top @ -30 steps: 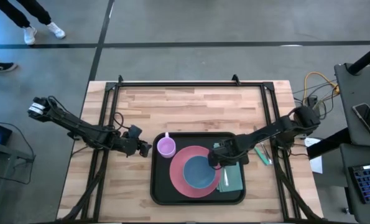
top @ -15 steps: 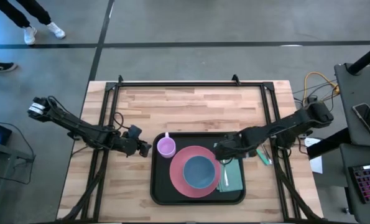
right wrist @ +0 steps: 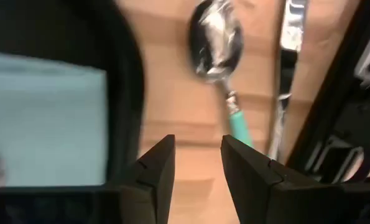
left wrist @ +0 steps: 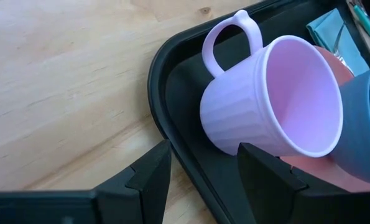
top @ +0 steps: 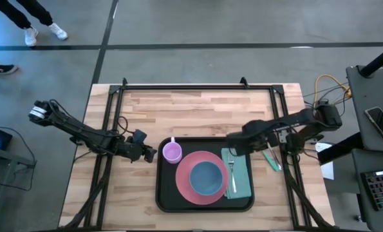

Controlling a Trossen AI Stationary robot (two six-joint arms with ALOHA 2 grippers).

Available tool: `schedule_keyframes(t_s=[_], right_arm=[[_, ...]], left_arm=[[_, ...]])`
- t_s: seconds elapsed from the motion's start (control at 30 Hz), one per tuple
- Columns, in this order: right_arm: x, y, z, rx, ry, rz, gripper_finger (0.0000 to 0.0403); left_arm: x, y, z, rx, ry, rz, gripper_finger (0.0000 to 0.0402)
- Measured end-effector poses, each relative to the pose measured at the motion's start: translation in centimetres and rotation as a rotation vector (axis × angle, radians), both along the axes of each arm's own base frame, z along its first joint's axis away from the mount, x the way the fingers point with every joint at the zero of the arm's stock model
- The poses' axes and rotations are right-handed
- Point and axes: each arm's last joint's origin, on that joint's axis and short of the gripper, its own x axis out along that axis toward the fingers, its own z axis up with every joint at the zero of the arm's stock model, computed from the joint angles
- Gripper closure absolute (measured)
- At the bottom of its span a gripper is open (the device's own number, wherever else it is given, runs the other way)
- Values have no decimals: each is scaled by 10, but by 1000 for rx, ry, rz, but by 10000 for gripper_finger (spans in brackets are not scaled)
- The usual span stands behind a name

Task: Set up tray
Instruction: Put the silver table knife to the right of the silver fork on the green napkin

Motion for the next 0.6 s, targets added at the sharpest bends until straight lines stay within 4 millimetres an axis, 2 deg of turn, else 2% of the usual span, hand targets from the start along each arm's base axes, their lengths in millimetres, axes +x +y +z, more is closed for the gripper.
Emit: schedule_keyframes(t_s=[0.27, 0.6], right_arm=[[-24, -39, -7, 44, 154, -81, 287], [-49, -60, -28, 55, 231, -226, 287]], left_arm=[[0, 0, 0, -6, 1, -1, 236], [-2, 0, -1, 3, 21, 0, 236]])
